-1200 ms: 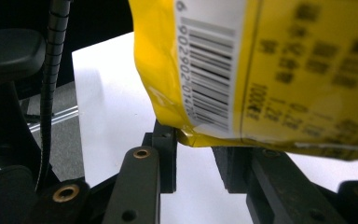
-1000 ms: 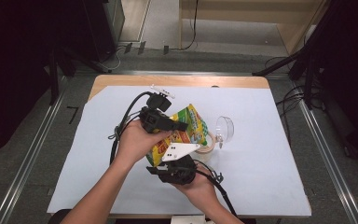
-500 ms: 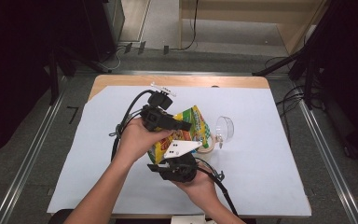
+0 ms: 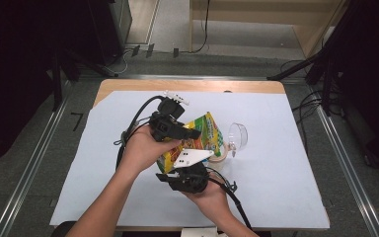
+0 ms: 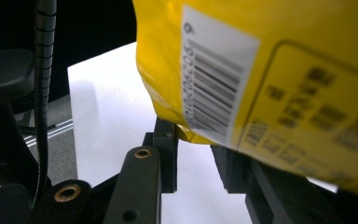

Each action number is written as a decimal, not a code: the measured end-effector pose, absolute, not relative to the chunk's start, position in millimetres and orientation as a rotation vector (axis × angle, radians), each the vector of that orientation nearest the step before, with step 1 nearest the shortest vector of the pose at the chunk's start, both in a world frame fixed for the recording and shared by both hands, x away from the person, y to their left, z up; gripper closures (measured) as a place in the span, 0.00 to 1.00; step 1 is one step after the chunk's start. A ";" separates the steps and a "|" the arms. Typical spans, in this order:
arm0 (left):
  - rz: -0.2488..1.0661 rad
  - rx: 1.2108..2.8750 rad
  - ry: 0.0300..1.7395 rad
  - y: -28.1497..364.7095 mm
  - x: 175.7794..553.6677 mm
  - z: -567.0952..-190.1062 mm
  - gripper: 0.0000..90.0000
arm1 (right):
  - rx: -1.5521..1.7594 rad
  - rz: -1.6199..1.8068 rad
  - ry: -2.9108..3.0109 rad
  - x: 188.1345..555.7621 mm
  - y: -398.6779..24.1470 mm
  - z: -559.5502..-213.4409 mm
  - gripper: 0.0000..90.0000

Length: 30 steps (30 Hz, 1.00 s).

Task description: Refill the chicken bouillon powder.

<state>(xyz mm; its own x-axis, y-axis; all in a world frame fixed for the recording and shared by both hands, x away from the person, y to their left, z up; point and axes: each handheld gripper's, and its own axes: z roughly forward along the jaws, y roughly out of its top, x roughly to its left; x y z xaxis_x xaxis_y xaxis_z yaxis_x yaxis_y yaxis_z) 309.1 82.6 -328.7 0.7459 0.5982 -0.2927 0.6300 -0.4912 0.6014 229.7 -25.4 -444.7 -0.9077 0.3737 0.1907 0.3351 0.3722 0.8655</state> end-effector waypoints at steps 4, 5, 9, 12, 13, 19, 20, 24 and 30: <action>-0.088 2.205 0.966 81.1 317.3 -324.9 0.90 | 0.677 1.632 2.559 229.9 -26.1 -439.8 0.82; -0.093 2.200 0.967 80.6 319.3 -324.7 0.90 | 0.673 1.634 2.553 230.7 -26.2 -438.8 0.81; -0.082 2.219 0.973 77.7 324.2 -323.3 0.90 | 0.674 1.616 2.553 233.4 -25.5 -435.4 0.78; -0.074 2.224 0.968 77.5 324.5 -321.5 0.91 | 0.650 1.608 2.540 234.5 -24.7 -433.1 0.78; -0.072 2.224 0.961 77.6 324.1 -321.3 0.91 | 0.657 1.612 2.540 234.5 -24.1 -432.8 0.79; -0.068 2.212 0.951 80.0 320.0 -320.6 0.91 | 0.677 1.598 2.527 235.2 -20.9 -435.0 0.79; -0.067 2.208 0.953 80.1 318.9 -320.3 0.91 | 0.681 1.601 2.525 234.9 -20.5 -435.1 0.79; -0.072 2.210 0.944 80.6 315.0 -320.7 0.92 | 0.679 1.604 2.514 232.9 -20.0 -437.3 0.79; -0.066 2.206 0.942 79.3 314.8 -319.0 0.92 | 0.687 1.617 2.511 231.4 -20.4 -436.0 0.79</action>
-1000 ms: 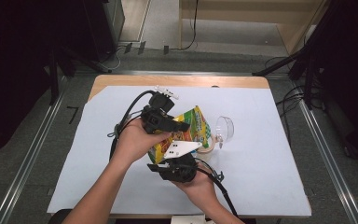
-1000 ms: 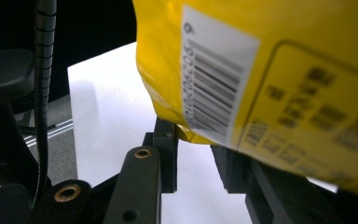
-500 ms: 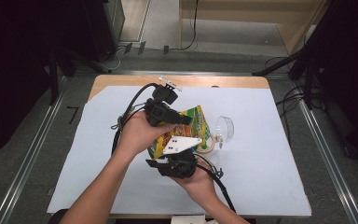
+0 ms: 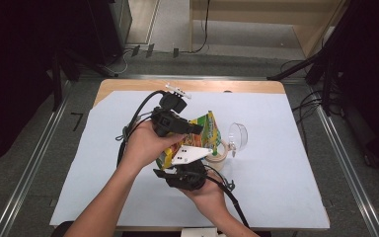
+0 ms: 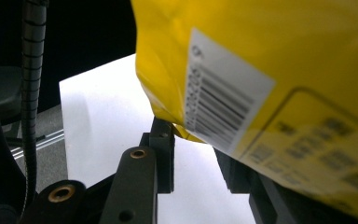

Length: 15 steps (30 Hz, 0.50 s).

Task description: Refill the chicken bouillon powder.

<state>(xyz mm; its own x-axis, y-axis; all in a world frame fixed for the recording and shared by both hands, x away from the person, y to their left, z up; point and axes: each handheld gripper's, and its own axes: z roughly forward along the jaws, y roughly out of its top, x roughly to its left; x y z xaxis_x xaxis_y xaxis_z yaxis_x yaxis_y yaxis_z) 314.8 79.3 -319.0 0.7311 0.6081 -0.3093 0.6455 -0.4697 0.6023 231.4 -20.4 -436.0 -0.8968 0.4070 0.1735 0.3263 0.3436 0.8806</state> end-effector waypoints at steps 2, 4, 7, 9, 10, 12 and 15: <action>-0.067 2.200 0.944 78.8 315.6 -319.9 0.92 | 0.693 1.621 2.509 231.2 -20.5 -435.2 0.79; -0.067 2.199 0.941 78.9 315.9 -320.5 0.92 | 0.684 1.613 2.507 231.7 -21.2 -435.8 0.79; -0.064 2.196 0.939 79.0 315.3 -320.5 0.92 | 0.682 1.608 2.511 232.7 -21.7 -437.0 0.79; -0.057 2.194 0.935 79.6 314.9 -319.5 0.92 | 0.688 1.610 2.513 232.4 -21.7 -435.8 0.79; -0.057 2.192 0.936 79.8 314.9 -319.2 0.91 | 0.685 1.616 2.511 232.0 -21.4 -435.1 0.79; -0.065 2.192 0.942 80.3 315.6 -319.8 0.91 | 0.678 1.620 2.506 231.2 -20.7 -434.3 0.79; -0.073 2.188 0.942 81.3 316.5 -320.9 0.91 | 0.682 1.621 2.509 230.7 -20.1 -434.8 0.79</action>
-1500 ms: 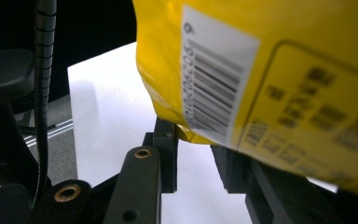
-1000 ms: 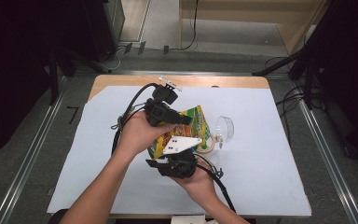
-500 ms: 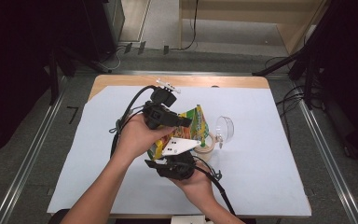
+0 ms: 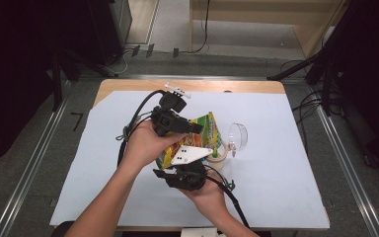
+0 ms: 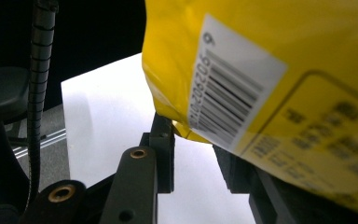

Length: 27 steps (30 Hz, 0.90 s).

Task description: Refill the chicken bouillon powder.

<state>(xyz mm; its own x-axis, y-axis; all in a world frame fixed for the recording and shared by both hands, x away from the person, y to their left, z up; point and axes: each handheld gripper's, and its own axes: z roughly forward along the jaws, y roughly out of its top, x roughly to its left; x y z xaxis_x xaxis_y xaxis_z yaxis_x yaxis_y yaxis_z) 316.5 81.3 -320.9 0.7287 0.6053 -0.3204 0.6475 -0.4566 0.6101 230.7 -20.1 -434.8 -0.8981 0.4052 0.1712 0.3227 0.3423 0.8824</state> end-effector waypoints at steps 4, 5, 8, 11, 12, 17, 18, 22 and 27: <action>-0.076 2.187 0.941 81.3 316.7 -320.9 0.91 | 0.678 1.618 2.511 230.2 -20.6 -433.7 0.79; -0.074 2.186 0.941 81.2 316.6 -321.1 0.91 | 0.680 1.618 2.512 230.1 -20.6 -433.5 0.79; -0.079 2.182 0.941 82.0 317.3 -322.3 0.90 | 0.684 1.615 2.517 230.0 -20.5 -433.8 0.79; -0.078 2.176 0.943 82.4 316.7 -321.7 0.90 | 0.689 1.613 2.521 229.2 -20.5 -433.4 0.79; -0.077 2.176 0.942 82.1 316.3 -321.3 0.90 | 0.689 1.619 2.518 228.9 -20.3 -433.0 0.79; -0.061 2.181 0.937 80.8 314.2 -319.9 0.90 | 0.690 1.635 2.506 228.4 -19.6 -432.4 0.79; -0.061 2.182 0.936 80.6 314.0 -319.8 0.90 | 0.688 1.634 2.505 228.4 -19.7 -432.5 0.79; -0.061 2.183 0.929 79.5 311.8 -318.7 0.90 | 0.685 1.631 2.503 228.2 -20.0 -433.3 0.79; -0.052 2.184 0.927 79.1 310.7 -317.4 0.89 | 0.698 1.648 2.505 227.6 -19.9 -432.4 0.79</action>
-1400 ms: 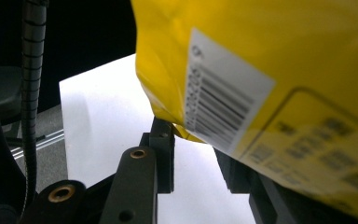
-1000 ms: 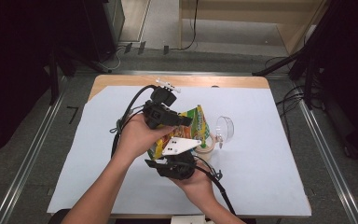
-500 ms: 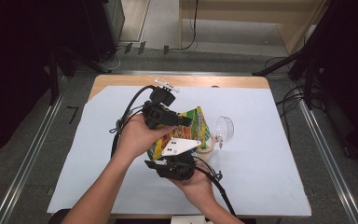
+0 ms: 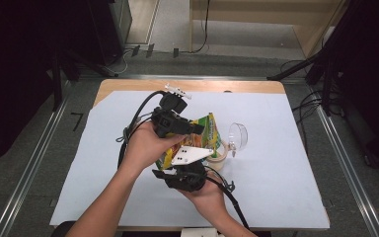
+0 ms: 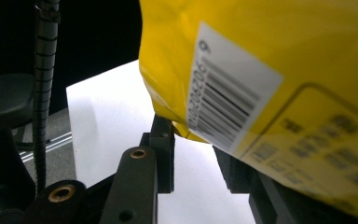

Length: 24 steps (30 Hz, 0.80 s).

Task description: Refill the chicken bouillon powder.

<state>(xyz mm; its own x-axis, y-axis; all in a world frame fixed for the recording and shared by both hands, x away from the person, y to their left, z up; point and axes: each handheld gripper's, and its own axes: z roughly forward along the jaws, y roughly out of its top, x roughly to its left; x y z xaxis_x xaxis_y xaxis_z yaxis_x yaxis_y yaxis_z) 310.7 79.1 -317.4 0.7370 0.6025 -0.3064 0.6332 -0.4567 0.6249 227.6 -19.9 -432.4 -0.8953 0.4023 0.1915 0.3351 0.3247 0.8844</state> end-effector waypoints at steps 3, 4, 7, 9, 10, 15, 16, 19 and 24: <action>-0.055 2.184 0.925 78.9 310.4 -317.5 0.89 | 0.696 1.644 2.502 227.7 -19.7 -432.8 0.79; -0.054 2.183 0.925 78.8 310.1 -317.3 0.89 | 0.696 1.643 2.503 227.6 -19.8 -432.7 0.79; -0.052 2.183 0.925 78.5 309.8 -317.4 0.89 | 0.697 1.645 2.503 227.6 -20.1 -432.5 0.79; -0.058 2.183 0.928 79.1 310.4 -317.8 0.89 | 0.699 1.643 2.505 227.4 -19.9 -432.5 0.79; -0.057 2.183 0.930 79.3 310.6 -317.8 0.89 | 0.698 1.643 2.507 227.4 -19.8 -432.3 0.79; -0.059 2.178 0.934 79.8 311.2 -318.3 0.89 | 0.699 1.647 2.512 227.3 -19.4 -431.2 0.79; -0.062 2.179 0.932 79.9 311.4 -318.5 0.89 | 0.699 1.647 2.512 227.4 -19.4 -431.3 0.79; -0.064 2.177 0.936 80.1 311.7 -318.8 0.89 | 0.699 1.644 2.514 227.4 -19.4 -431.3 0.79; -0.076 2.173 0.936 81.1 312.9 -319.8 0.88 | 0.697 1.637 2.521 227.3 -19.3 -431.5 0.79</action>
<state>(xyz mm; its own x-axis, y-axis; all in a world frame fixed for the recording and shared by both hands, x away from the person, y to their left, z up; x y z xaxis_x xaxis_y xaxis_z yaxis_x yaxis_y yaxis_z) 312.9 81.1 -319.8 0.7299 0.6002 -0.3270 0.6451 -0.4468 0.6199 227.3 -19.3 -431.5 -0.8965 0.3985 0.1934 0.3387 0.3355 0.8790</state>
